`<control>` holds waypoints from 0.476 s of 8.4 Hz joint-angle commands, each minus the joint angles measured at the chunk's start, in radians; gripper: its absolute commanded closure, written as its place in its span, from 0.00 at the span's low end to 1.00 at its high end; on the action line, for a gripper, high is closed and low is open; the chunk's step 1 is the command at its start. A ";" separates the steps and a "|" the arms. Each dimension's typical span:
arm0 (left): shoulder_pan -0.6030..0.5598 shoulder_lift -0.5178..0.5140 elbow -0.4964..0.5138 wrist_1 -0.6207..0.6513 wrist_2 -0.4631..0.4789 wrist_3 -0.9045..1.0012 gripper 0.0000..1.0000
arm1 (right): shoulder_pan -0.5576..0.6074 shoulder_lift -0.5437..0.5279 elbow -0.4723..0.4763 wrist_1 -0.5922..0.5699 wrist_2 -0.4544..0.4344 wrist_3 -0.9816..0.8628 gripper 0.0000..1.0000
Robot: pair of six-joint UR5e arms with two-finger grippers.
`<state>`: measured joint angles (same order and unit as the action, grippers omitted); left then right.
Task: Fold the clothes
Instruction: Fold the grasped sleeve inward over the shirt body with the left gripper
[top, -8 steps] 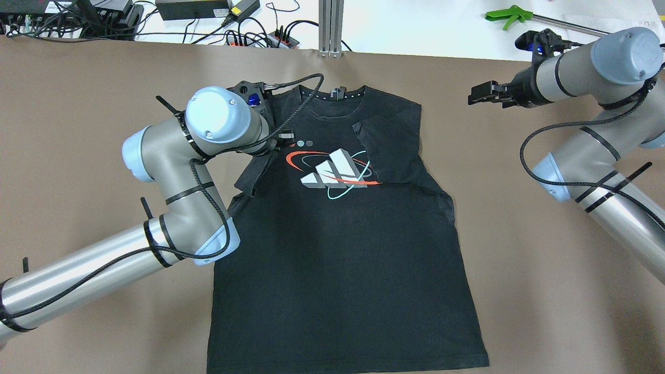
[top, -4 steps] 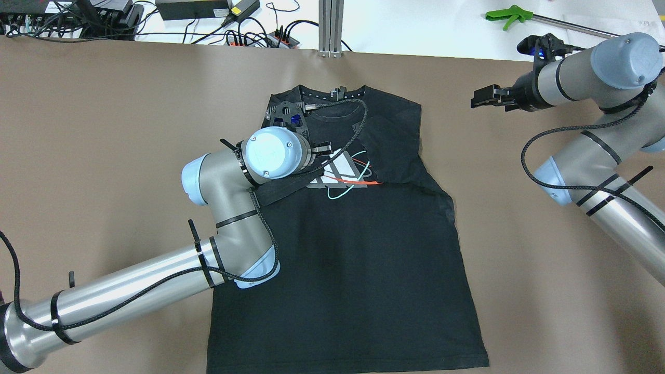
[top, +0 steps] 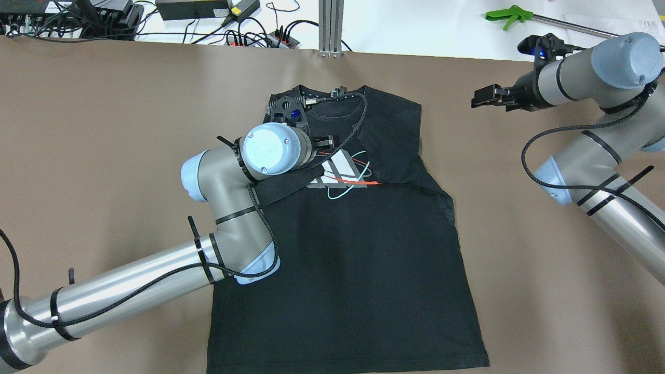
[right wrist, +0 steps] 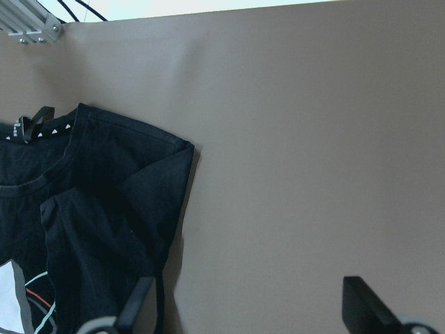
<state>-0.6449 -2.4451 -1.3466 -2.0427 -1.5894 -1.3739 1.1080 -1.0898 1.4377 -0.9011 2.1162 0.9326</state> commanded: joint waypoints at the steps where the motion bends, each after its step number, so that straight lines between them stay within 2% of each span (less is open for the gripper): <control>1: -0.021 0.069 -0.153 0.033 -0.085 -0.005 0.00 | 0.033 -0.060 0.108 -0.115 0.109 0.014 0.06; 3: -0.021 0.081 -0.184 0.042 -0.101 -0.002 0.00 | 0.035 -0.172 0.266 -0.203 0.152 0.063 0.06; 4: -0.021 0.128 -0.247 0.041 -0.137 -0.005 0.00 | 0.033 -0.253 0.362 -0.196 0.181 0.153 0.06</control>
<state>-0.6649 -2.3702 -1.5174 -2.0044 -1.6833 -1.3773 1.1404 -1.2190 1.6422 -1.0670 2.2491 0.9744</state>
